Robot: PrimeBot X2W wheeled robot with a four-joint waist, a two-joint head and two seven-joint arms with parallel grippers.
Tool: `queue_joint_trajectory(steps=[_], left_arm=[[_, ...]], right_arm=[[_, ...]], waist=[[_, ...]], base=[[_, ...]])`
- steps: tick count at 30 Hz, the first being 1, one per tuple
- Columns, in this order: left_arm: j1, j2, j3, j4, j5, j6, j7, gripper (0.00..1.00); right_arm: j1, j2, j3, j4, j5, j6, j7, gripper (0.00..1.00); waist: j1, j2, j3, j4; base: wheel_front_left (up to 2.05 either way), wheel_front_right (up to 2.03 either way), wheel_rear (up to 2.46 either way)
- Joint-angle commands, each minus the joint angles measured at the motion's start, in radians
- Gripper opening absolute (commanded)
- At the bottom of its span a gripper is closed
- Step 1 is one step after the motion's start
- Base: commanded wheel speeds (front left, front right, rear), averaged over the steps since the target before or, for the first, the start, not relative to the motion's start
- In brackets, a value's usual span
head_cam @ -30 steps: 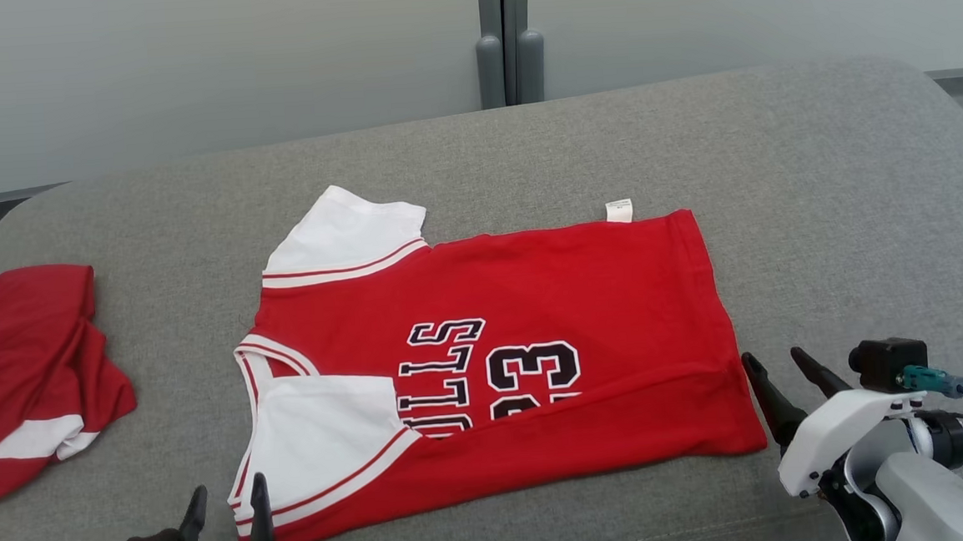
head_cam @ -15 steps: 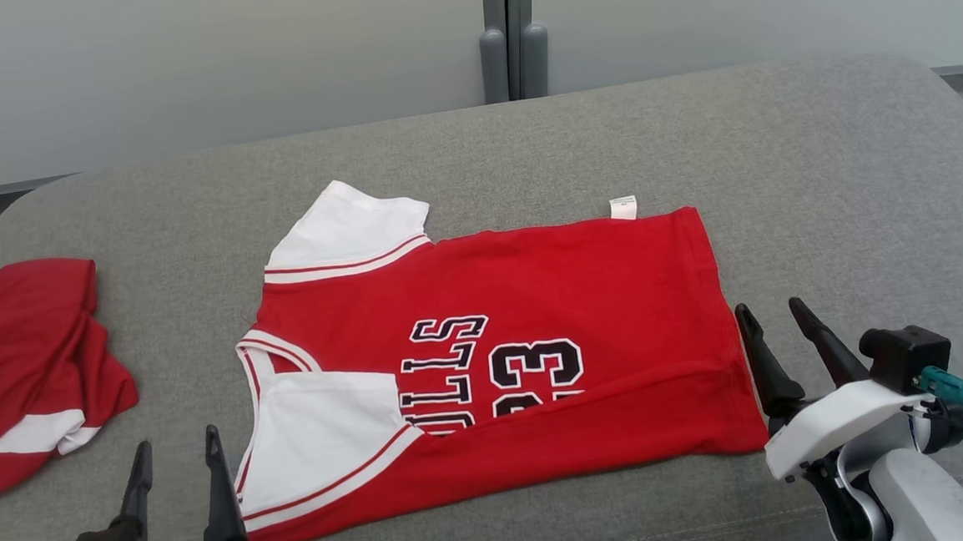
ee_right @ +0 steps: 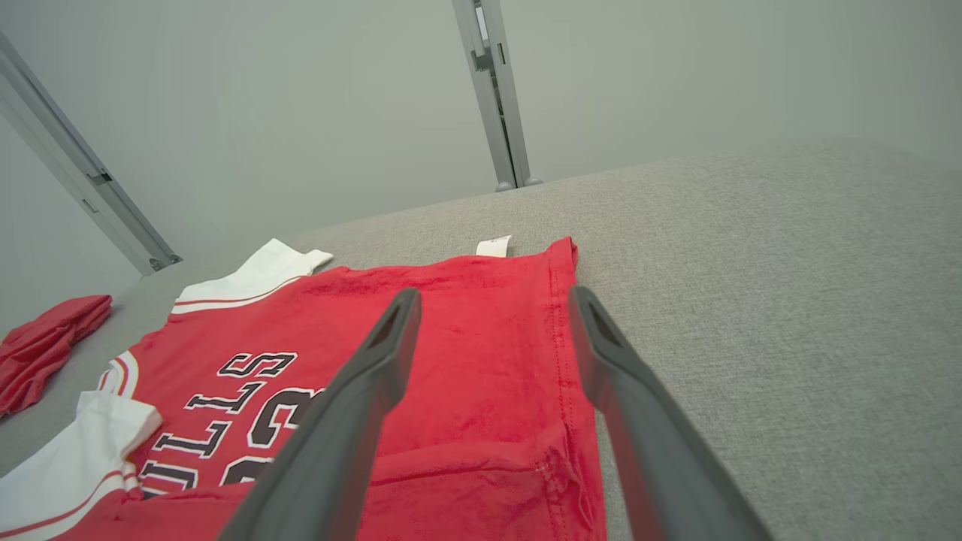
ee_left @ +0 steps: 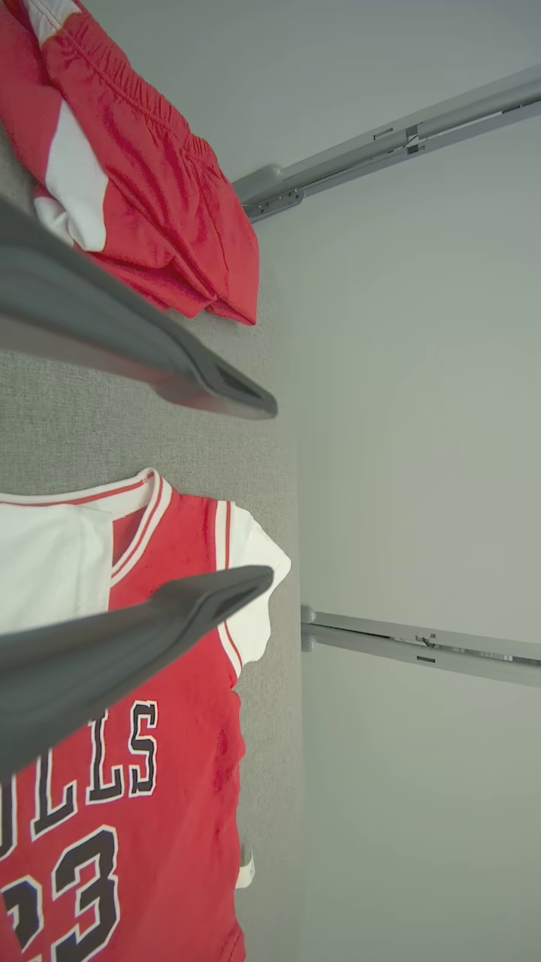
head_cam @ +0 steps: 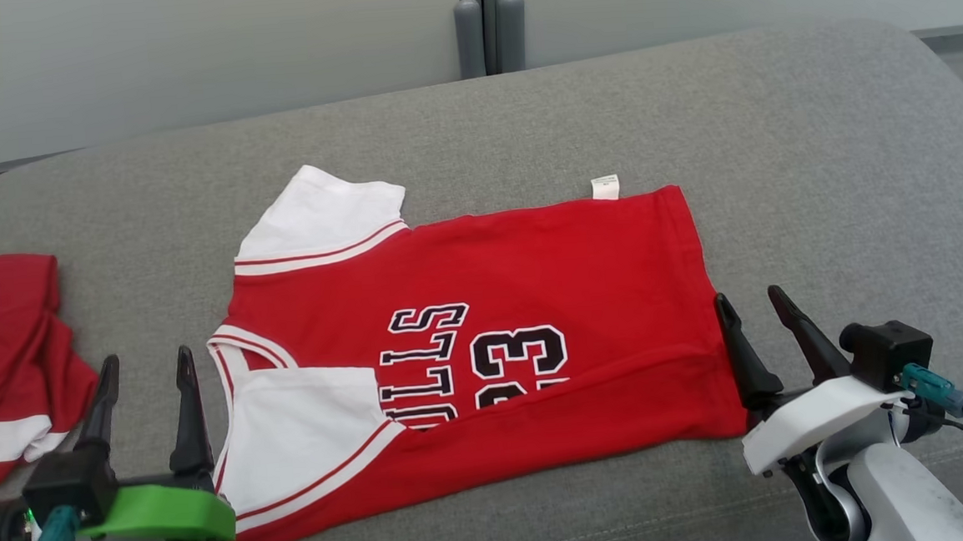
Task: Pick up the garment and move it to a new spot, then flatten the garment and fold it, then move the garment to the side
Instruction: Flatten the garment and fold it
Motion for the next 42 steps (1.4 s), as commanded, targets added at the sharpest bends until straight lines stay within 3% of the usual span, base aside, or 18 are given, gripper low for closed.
queue_joint_trajectory(steps=[1,12,20,27,34,42], left_arm=[[-0.066,0.04,-0.013,0.021,-0.004,-0.017,0.001,1.0],[-0.324,0.226,-0.091,0.122,-0.07,-0.041,0.102,1.0],[-0.517,0.401,-0.27,0.19,-0.288,-0.041,0.222,1.0],[-0.656,0.512,-0.405,0.245,-0.451,-0.04,0.302,1.0],[-0.763,0.568,-0.515,0.342,-0.564,-0.041,0.337,1.0],[-0.854,0.604,-0.617,0.446,-0.615,-0.041,0.35,1.0]], right_arm=[[-0.025,0.008,0.009,-0.003,-0.011,0.0,-0.002,1.0],[-0.118,0.054,0.039,-0.02,-0.016,0.0,-0.002,1.0],[-0.182,0.085,0.055,-0.036,-0.025,0.0,-0.002,1.0],[-0.224,0.116,0.059,-0.054,-0.03,0.0,-0.002,1.0],[-0.249,0.136,0.071,-0.056,-0.026,0.0,-0.002,1.0],[-0.262,0.143,0.08,-0.062,-0.024,0.0,-0.002,1.0]], waist=[[0.0,0.0,0.042,-0.042],[0.0,0.0,0.173,-0.154],[0.0,0.0,0.273,-0.213],[0.0,0.0,0.348,-0.255],[0.0,0.0,0.391,-0.295],[0.0,0.0,0.418,-0.334]], base=[[0.0,0.0,0.0],[0.0,0.0,0.0],[0.0,0.0,0.0],[0.0,0.0,0.0],[0.0,0.0,0.0],[0.0,0.0,0.0]])
